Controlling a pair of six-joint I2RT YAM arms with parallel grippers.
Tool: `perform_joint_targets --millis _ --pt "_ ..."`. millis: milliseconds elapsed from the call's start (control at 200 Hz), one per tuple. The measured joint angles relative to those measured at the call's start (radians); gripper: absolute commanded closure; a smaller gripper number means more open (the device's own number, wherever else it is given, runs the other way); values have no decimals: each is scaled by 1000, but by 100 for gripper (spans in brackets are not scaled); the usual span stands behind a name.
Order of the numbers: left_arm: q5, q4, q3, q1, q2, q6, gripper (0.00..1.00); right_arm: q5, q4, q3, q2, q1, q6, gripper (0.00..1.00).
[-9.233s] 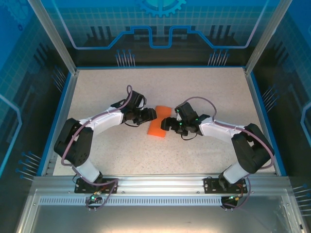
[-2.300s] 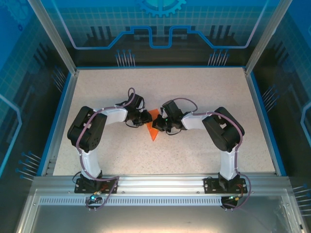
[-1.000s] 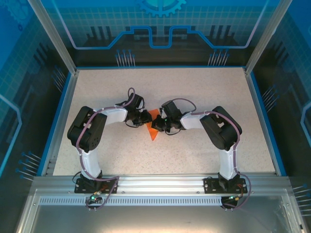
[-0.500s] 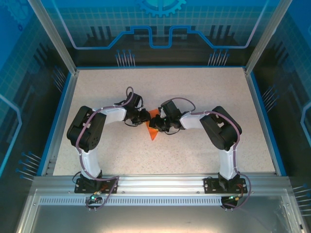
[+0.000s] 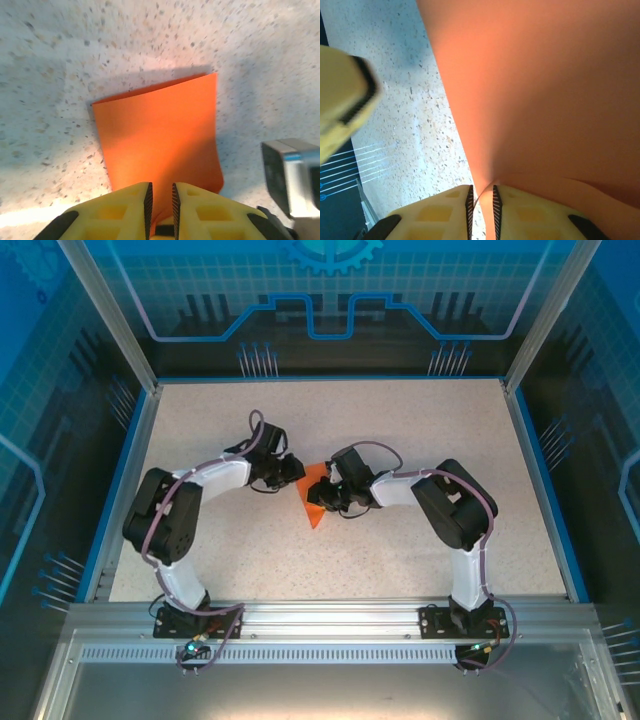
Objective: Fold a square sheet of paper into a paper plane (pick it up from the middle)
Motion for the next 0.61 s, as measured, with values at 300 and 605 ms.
perform_joint_targets --millis 300,605 --pt "-14 -1 -104 6 -100 -30 77 3 14 -6 -4 4 -2 76" --pt "26 10 -188 6 -159 -61 80 42 -4 -15 -4 5 -21 95"
